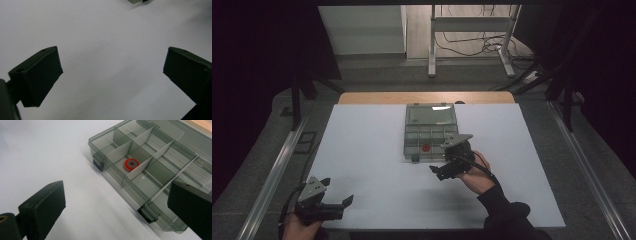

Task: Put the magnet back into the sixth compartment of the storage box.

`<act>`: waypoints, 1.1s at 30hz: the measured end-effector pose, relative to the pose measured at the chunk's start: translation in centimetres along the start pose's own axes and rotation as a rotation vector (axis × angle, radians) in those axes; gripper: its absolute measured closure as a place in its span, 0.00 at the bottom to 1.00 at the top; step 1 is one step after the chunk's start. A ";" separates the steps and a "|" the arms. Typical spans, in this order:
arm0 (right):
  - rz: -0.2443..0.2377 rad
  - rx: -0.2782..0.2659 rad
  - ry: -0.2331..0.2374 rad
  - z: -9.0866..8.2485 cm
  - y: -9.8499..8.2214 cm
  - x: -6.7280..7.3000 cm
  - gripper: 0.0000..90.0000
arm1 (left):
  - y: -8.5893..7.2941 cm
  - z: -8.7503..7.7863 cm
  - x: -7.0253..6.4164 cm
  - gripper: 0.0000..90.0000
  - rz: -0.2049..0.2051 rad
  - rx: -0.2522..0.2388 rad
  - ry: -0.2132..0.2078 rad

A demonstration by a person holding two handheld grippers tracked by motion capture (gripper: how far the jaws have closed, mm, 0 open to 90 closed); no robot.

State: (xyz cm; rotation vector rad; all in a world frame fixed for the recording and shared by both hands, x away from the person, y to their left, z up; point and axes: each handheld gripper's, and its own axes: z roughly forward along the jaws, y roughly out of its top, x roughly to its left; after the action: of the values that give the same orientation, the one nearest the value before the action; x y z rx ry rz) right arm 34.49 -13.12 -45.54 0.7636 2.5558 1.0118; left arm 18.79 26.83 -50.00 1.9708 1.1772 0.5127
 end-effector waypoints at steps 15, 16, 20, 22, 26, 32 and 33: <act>0.009 0.001 -0.014 -1.4 -1.1 0.2 0.02 | 0.0 0.0 0.0 0.03 0.001 0.000 0.001; 0.009 0.001 -0.014 -1.4 -1.1 0.2 0.02 | 0.0 0.0 0.0 0.03 0.001 0.000 0.001; 0.014 -0.007 -0.014 -1.8 -1.4 0.2 0.02 | 0.0 0.0 0.0 0.03 0.001 0.000 0.001; 0.022 -0.014 -0.016 -2.1 -1.5 0.2 0.02 | 0.0 0.0 0.0 0.03 0.001 0.000 0.001; 0.030 -0.019 -0.019 -2.5 -1.8 0.2 0.02 | 0.0 0.0 0.0 0.03 0.000 0.000 0.001; 0.031 -0.024 -0.027 -3.0 -2.3 0.2 0.02 | 0.0 0.0 0.0 0.03 0.002 0.000 0.002; 0.031 -0.024 -0.027 -3.0 -2.3 0.2 0.02 | 0.0 0.0 0.0 0.03 0.002 0.001 0.002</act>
State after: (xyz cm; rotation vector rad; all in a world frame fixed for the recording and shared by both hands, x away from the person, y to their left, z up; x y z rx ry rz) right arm 32.12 -16.06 -45.01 0.8076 2.5121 1.0321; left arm 18.79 26.80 -49.98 1.9728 1.1765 0.5157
